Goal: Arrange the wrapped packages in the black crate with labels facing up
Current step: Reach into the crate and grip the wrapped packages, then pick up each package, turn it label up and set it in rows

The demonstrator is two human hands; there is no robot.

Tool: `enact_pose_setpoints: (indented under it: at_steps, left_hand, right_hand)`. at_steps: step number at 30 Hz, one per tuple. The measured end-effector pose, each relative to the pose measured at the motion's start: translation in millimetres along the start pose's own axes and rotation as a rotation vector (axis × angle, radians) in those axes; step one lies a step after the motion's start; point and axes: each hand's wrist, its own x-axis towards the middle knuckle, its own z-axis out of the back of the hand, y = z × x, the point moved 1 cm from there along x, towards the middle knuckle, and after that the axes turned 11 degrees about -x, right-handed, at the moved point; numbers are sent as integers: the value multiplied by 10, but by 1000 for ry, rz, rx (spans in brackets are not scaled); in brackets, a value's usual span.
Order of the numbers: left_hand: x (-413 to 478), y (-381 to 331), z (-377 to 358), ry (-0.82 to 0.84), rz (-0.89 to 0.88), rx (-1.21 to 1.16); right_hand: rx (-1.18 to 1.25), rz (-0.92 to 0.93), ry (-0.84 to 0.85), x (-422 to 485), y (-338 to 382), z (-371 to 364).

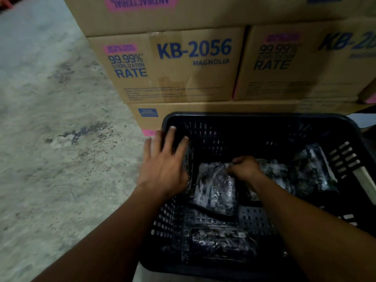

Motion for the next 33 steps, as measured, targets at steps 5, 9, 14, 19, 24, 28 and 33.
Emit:
enact_pose_setpoints:
  at_steps: [5, 9, 14, 19, 24, 28, 33]
  left_hand:
    - [17, -120, -39, 260, -270, 177]
    - [-3, -278, -114, 401, -121, -34]
    - [-77, -649, -420, 343, 50, -175]
    - [-54, -713, -584, 212, 124, -85]
    - [39, -582, -561, 139, 231, -140]
    - [94, -552, -511, 131, 290, -270]
    - [93, -436, -414, 111, 402, -637]
  right_hand:
    - [116, 57, 85, -108, 175, -13]
    - [-23, 111, 96, -152, 420, 37]
    - [-38, 96, 15, -221, 431, 147]
    - [170, 74, 122, -229, 330, 156]
    - [206, 108, 273, -240, 317, 159]
    - [207, 73, 310, -238, 264, 86]
    - [227, -16, 328, -257, 112, 35]
